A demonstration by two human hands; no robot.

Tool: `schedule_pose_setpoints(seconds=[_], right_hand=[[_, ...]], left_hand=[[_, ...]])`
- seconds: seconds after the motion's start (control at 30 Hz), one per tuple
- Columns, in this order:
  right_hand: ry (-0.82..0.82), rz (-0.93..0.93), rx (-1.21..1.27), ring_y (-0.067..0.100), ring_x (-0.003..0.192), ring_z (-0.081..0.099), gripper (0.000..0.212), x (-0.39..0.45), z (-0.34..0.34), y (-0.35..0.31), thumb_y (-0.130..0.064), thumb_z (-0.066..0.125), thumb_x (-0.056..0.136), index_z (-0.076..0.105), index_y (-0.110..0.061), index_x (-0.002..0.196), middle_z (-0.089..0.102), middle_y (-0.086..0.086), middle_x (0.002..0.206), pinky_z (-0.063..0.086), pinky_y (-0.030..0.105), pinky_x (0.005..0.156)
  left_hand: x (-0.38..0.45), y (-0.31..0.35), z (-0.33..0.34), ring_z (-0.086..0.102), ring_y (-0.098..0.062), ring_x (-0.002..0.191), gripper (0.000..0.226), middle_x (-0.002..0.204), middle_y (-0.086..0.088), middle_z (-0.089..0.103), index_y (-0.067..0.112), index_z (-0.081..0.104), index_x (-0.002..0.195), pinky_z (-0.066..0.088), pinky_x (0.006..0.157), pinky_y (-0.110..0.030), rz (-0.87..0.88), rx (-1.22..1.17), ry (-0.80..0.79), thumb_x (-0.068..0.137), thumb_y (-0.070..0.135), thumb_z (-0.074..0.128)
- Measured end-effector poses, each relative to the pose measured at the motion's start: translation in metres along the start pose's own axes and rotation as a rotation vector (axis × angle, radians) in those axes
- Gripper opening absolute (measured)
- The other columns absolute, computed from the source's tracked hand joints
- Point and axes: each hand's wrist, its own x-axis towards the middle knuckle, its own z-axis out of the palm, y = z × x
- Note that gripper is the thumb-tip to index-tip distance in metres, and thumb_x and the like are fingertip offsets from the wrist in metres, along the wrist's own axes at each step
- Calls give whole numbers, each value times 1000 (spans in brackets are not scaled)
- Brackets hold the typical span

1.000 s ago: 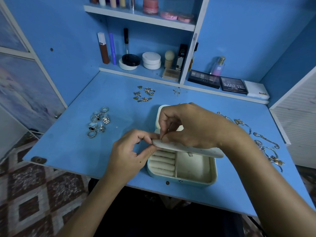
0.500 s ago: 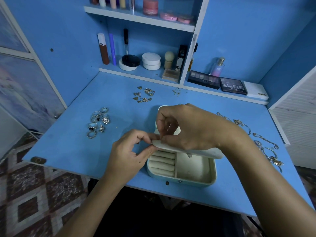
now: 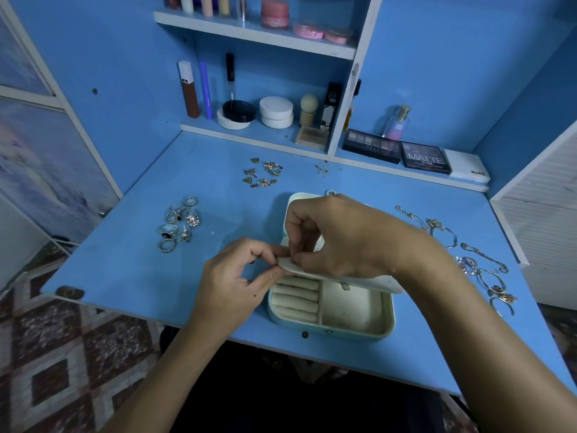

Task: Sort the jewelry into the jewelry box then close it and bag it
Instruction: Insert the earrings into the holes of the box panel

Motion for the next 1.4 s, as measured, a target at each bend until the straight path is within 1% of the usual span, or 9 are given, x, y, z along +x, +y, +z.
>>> schedule_pose_setpoints(seconds=[0.1,0.27,0.37,0.67,0.9,1.0,1.17,1.27,1.4], right_hand=[[-3,0,-4,5,82,65,17,-1,1,-1,-31,73,83,56,-30,82,67,-12,84,55,38,80],[15,14,-11,3,83,65,20,-2,2,1,-24,71,83,53,-31,78,69,-12,85,54,34,80],[45,13,35,3,82,67,23,-4,0,6,-24,72,83,51,-30,77,72,-13,87,55,37,79],[255,70,676,28,87,75,15,-22,-9,46,-9,65,94,54,-3,87,73,15,95,61,49,80],[603,67,1072,25,79,70,20,-19,-13,92,-31,53,89,61,-17,76,71,10,83,52,34,71],[711,112,1080,17,75,67,32,-10,-7,105,-40,52,90,59,-12,77,66,15,84,46,32,71],[832,306,845,18,63,37,43,-1,8,117,-51,46,101,69,-18,85,58,-14,69,31,28,57],[867,304,802,14,57,38,34,5,15,122,-40,55,100,69,-12,88,52,-5,68,33,24,55],[884,308,646,-1,60,55,9,14,25,132,-28,66,94,72,-23,89,65,-19,69,41,11,56]], left_hand=[[1,1,0,63,-7,74,19,83,10,66,32,57,84,52,75,-26,5,14,-5,79,42,72],[0,4,-1,72,-21,84,26,85,6,72,31,60,86,57,79,-46,-25,-46,-11,83,56,69],[2,5,-2,72,-17,85,19,87,10,72,32,61,88,56,78,-42,-16,-38,-26,81,45,72],[23,10,-1,70,-7,89,18,93,10,74,34,61,93,44,79,-14,138,-31,-59,83,32,75],[61,16,11,62,2,74,19,87,21,70,38,59,85,46,65,-16,-52,-89,-23,77,36,76],[77,9,20,62,-2,72,20,85,21,69,37,61,86,42,60,-13,-85,-91,-25,79,30,78],[93,-11,37,60,-5,74,17,78,15,67,30,66,91,44,65,-14,-149,-52,-8,82,26,80],[101,-19,43,58,-7,75,14,80,11,66,27,67,91,43,64,-13,-178,1,-36,83,27,78],[100,-30,48,57,-8,75,10,80,5,66,26,69,91,42,62,-13,-254,53,-77,86,32,75]])
